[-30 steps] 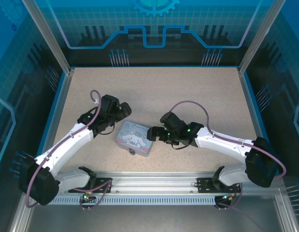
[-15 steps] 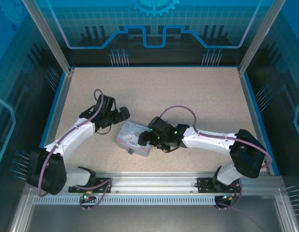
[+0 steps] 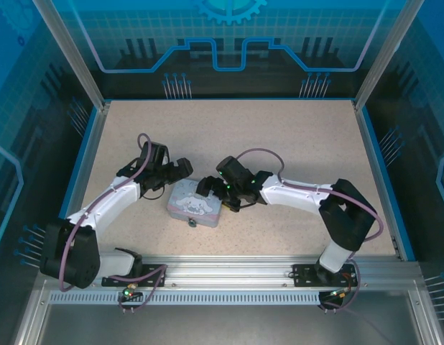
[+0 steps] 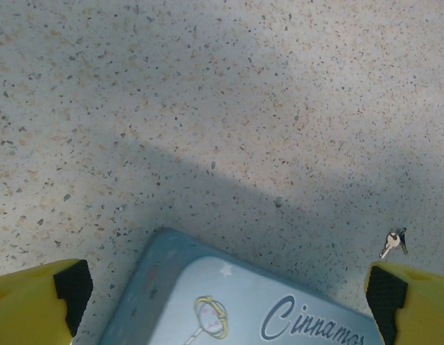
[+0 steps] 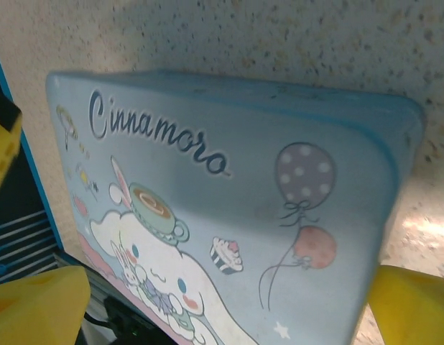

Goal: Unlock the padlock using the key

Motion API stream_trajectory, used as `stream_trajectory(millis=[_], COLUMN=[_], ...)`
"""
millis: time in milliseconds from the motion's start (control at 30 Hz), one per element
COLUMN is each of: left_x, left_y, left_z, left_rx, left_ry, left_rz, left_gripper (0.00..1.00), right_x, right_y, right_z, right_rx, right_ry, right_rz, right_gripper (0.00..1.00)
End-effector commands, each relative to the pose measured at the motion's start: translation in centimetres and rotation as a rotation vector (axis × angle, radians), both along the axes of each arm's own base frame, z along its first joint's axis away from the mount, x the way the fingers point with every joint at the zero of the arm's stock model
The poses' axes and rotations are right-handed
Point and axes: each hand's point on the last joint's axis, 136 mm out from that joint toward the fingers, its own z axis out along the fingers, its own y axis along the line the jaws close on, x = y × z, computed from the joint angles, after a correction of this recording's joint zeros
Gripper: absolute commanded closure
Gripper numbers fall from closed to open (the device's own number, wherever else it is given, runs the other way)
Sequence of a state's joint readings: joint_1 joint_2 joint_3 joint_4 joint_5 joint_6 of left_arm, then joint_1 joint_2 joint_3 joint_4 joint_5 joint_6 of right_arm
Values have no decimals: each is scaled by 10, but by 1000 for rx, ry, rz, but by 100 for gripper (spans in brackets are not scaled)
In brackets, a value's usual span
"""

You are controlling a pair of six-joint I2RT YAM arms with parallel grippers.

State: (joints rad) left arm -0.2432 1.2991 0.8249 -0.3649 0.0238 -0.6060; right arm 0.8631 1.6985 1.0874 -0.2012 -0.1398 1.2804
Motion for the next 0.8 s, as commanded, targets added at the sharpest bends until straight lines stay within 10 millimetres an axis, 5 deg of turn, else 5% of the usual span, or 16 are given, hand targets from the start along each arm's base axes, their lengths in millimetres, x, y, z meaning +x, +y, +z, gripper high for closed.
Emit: stream_trajectory(millis=[0, 567, 767], left_x=[0, 26, 38], left_y=[-2, -17, -7], left_z=[-6, -8, 24], left_rx=[-55, -205, -160], left_ry=[22, 14, -63], left_rz=[19, 112, 106], left_gripper=[1, 1, 1], right_x=[21, 88, 87], right_y=[19, 12, -7], right_z=[20, 21, 16], right_rx=[103, 146, 76], right_ry=[8, 46, 32], right_rz=[-19, -172, -179], right_gripper=[0, 0, 0])
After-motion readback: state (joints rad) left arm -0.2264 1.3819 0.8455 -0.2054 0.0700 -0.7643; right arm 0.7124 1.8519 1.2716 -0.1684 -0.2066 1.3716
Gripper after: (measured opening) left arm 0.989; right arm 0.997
